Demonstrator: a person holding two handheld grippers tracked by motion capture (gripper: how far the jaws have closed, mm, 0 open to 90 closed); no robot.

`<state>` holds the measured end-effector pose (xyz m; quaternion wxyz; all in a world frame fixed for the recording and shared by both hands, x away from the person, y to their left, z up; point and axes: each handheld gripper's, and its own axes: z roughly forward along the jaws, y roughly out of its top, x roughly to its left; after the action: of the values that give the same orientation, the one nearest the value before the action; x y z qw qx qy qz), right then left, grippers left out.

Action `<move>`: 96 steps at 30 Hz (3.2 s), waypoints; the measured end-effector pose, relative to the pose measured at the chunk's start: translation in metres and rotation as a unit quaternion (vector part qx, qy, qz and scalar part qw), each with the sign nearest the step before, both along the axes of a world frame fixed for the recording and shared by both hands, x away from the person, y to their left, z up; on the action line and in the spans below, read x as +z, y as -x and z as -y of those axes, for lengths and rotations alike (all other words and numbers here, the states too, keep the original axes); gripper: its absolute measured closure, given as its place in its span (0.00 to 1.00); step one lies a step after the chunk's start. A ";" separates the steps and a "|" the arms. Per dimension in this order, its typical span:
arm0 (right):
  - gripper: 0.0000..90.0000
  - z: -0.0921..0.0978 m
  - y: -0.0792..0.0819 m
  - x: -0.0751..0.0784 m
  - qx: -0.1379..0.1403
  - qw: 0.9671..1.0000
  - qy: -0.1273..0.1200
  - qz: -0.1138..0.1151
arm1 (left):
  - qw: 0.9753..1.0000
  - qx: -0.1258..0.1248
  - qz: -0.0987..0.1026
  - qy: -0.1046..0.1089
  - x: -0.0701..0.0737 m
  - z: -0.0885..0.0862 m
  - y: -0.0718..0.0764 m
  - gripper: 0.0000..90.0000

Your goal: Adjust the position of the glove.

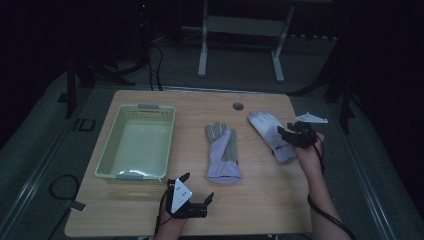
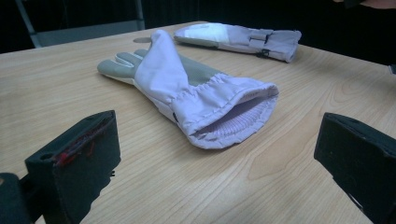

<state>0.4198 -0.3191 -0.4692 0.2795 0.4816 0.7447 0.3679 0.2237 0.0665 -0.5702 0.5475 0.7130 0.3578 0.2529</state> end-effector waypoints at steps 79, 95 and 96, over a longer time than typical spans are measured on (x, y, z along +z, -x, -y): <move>0.88 0.003 0.066 -0.019 -0.162 0.978 -0.108 -0.073 | 1.000 -0.003 0.002 -0.006 0.000 0.001 0.000 0.01; 0.71 0.006 0.043 -0.060 -0.147 0.980 -0.071 -0.111 | 1.000 -0.005 0.004 -0.006 0.000 0.001 0.001 0.01; 0.71 0.006 0.043 -0.060 -0.147 0.980 -0.071 -0.111 | 1.000 -0.005 0.004 -0.006 0.000 0.001 0.001 0.01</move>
<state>0.3767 -0.3248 -0.5293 0.2110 0.6420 0.6645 0.3190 0.2231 0.0654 -0.5701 0.5457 0.7172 0.3507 0.2548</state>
